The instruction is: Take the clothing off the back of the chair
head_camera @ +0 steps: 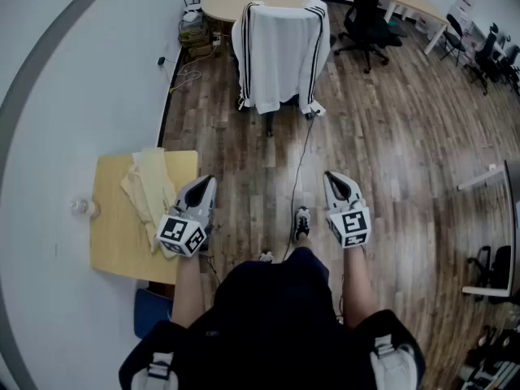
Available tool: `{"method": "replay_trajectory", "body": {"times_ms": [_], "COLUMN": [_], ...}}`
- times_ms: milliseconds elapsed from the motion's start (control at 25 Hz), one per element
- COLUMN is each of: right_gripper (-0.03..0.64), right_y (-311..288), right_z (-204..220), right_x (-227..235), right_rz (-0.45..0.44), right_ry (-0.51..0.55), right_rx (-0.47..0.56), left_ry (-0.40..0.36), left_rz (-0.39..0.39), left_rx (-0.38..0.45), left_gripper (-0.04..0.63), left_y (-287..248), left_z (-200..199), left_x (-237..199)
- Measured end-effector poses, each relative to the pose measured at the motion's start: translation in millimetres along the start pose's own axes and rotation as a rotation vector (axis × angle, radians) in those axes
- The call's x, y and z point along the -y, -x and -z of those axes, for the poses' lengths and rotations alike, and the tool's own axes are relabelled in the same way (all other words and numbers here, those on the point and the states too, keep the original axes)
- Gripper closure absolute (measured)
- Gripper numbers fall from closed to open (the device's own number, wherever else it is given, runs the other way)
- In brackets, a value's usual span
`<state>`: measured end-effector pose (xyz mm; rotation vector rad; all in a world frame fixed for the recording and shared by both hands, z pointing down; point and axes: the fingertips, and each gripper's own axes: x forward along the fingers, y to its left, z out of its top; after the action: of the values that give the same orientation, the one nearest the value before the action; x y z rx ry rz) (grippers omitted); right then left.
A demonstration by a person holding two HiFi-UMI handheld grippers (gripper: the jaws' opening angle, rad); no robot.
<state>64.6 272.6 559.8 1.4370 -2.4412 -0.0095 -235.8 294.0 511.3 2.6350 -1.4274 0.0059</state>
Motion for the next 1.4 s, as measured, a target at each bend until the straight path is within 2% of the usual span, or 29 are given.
{"method": "replay_trajectory", "body": {"times_ms": [480,880,1400], "right_gripper": [0.623,0.623,0.623], "right_y": [-14.0,-54.0,-128.0], "right_z": [-6.5,-3.7,-18.8], "right_x": [13.1,66.1,132.7], "right_rz": [0.0,0.009,-0.042], "right_ry": [-0.008,-0.018,-0.013], "right_rx": [0.014,-0.01,0.018], "left_ry": [-0.003,-0.008,-0.005], "left_rz": [0.011,0.002,-0.069], "left_rx": [0.001,-0.018,-0.016], "left_gripper": [0.594,0.594,0.594], "left_y": [-20.6,-79.9,-155.7], "left_z": [-4.4,-11.1,-26.6], "left_x": [-9.2,-18.4,-45.4]}}
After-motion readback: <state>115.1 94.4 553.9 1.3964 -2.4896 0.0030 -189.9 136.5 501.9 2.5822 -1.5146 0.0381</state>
